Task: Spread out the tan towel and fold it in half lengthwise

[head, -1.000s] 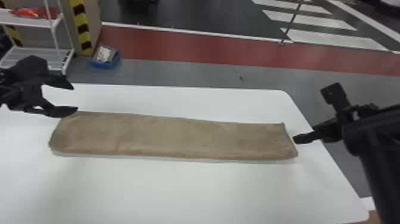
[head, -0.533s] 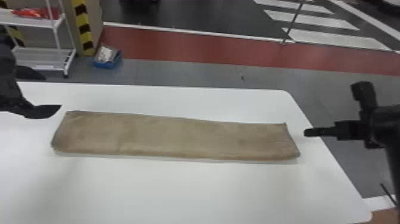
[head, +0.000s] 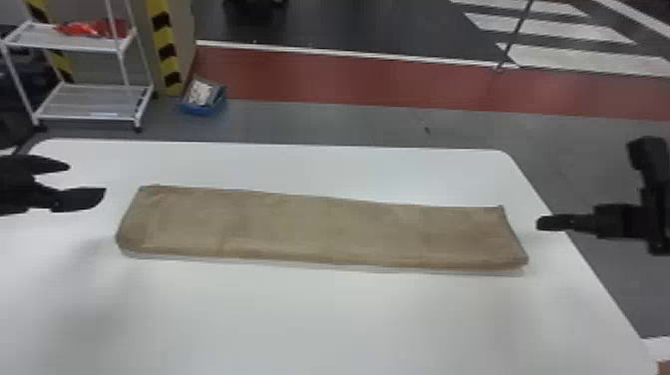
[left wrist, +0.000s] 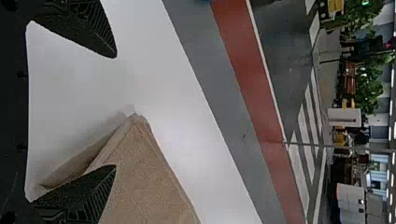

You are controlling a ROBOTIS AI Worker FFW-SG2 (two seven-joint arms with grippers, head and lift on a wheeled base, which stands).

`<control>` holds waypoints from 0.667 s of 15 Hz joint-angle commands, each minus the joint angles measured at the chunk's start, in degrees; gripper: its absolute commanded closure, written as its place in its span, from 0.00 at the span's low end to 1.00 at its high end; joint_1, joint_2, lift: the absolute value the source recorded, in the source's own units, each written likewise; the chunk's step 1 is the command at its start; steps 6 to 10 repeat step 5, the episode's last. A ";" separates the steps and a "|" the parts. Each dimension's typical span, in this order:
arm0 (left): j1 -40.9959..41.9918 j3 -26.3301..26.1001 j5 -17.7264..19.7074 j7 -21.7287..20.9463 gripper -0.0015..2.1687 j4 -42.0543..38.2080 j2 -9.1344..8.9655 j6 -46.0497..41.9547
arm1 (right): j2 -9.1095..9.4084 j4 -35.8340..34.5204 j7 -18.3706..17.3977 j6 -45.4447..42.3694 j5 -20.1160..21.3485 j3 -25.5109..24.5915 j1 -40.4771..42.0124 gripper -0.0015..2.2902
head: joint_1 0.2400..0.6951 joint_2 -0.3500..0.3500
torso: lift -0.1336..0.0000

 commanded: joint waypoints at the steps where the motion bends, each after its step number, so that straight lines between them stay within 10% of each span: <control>1: 1.65 0.61 0.35 -0.25 0.02 -2.54 -1.35 2.62 | 0.01 0.00 -0.07 -0.16 -0.43 0.00 0.48 0.04 | 1.00 0.26 | 0.10; 10: 1.83 0.17 -0.18 -0.25 0.02 -2.63 -1.35 2.79 | -0.07 0.00 -0.69 -0.69 -0.69 0.00 1.09 0.04 | 1.00 0.24 | 0.10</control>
